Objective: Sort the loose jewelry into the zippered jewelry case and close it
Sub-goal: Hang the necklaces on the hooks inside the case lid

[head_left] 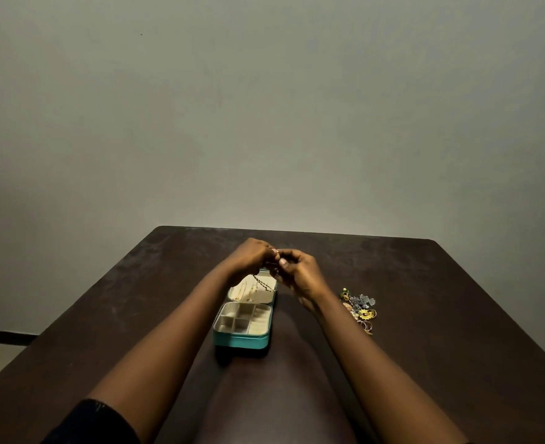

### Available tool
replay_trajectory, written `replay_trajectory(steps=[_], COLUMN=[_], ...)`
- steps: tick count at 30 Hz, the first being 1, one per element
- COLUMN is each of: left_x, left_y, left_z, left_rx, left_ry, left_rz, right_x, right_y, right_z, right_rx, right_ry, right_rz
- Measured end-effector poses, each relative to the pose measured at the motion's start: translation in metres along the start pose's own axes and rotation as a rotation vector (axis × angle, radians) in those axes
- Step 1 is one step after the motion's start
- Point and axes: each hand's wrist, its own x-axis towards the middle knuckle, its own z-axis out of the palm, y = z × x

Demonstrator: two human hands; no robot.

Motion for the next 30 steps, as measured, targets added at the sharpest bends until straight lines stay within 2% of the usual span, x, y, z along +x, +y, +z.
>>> replay_trajectory(steps=[3, 13, 15, 17, 21, 27, 30], left_x=[0.008, 0.026, 0.032, 0.037, 0.047, 0.054, 0.054], left_y=[-0.005, -0.047, -0.056, -0.063, -0.073, -0.074, -0.070], left_z=[-0.004, -0.008, -0.008, -0.005, 0.005, 0.016, 0.020], left_rx=[0.037, -0.099, -0.018, 0.159, 0.337, 0.334, 0.361], left_ry=[-0.004, 0.072, 0.111, 0.156, 0.249, 0.331, 0.325], left_rz=[-0.021, -0.168, -0.155, -0.126, -0.110, -0.204, -0.252], right_x=[0.004, 0.023, 0.027, 0.031, 0.043, 0.054, 0.052], right_y=[-0.002, 0.013, 0.016, 0.021, 0.034, 0.029, 0.022], right_z=[0.002, 0.003, 0.003, 0.006, 0.008, 0.015, 0.016], right_rx=[0.011, -0.101, -0.166, -0.224, -0.566, -1.120, -1.286], right_ry=[0.028, 0.242, 0.262, 0.280, 0.299, 0.260, 0.184], right_rz=[0.048, 0.203, 0.214, 0.215, 0.149, 0.029, 0.013])
